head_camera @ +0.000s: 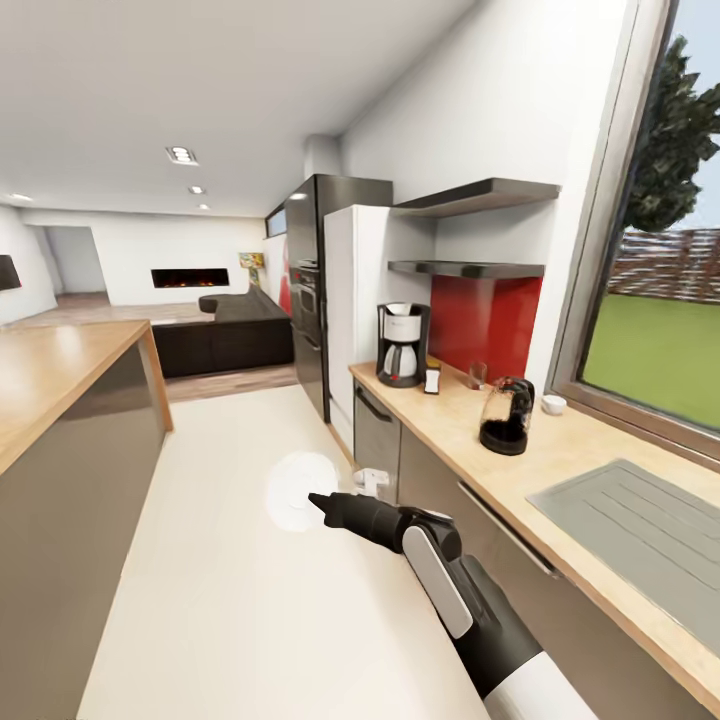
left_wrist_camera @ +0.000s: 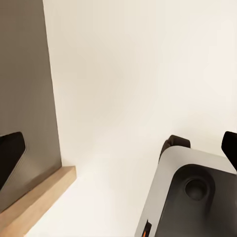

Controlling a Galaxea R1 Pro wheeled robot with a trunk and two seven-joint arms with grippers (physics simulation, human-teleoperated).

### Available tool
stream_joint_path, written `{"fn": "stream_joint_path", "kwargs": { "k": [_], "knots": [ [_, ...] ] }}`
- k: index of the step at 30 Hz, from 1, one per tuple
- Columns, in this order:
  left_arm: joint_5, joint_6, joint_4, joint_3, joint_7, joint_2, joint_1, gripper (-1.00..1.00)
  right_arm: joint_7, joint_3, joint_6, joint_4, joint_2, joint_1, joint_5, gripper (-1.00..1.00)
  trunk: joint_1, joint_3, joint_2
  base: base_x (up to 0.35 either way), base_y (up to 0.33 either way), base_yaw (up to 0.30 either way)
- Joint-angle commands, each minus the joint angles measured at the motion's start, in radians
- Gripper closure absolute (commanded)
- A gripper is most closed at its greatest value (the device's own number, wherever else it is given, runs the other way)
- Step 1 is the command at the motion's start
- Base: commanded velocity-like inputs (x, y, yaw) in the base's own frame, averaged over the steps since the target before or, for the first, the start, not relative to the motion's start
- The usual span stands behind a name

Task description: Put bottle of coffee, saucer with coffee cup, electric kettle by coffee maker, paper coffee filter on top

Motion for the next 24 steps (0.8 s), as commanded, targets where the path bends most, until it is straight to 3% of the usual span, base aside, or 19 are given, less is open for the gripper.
{"fn": "stream_joint_path", "kwargs": {
  "k": [1,14,24],
  "knots": [
    [0.005,-0.003,0.002,0.005,-0.003,0.0,-0.001,-1.0,0.002,-0.001,0.005,0.0,0.0,0.0,-0.001,1.0,0.001,0.0,-0.001,0.303,0.168,0.277],
    [0.004,-0.004,0.002,0.004,-0.003,0.0,-0.001,-1.0,0.002,-0.001,0.005,0.0,0.0,0.0,-0.001,1.0,0.001,0.0,-0.001,0.321,0.049,0.269],
    [0.004,-0.004,0.002,0.004,-0.003,0.0,-0.001,-1.0,0.005,-0.003,0.003,0.03,-0.001,0.0,0.01,1.0,0.001,0.0,-0.001,0.332,0.0,0.023]
  ]
}}
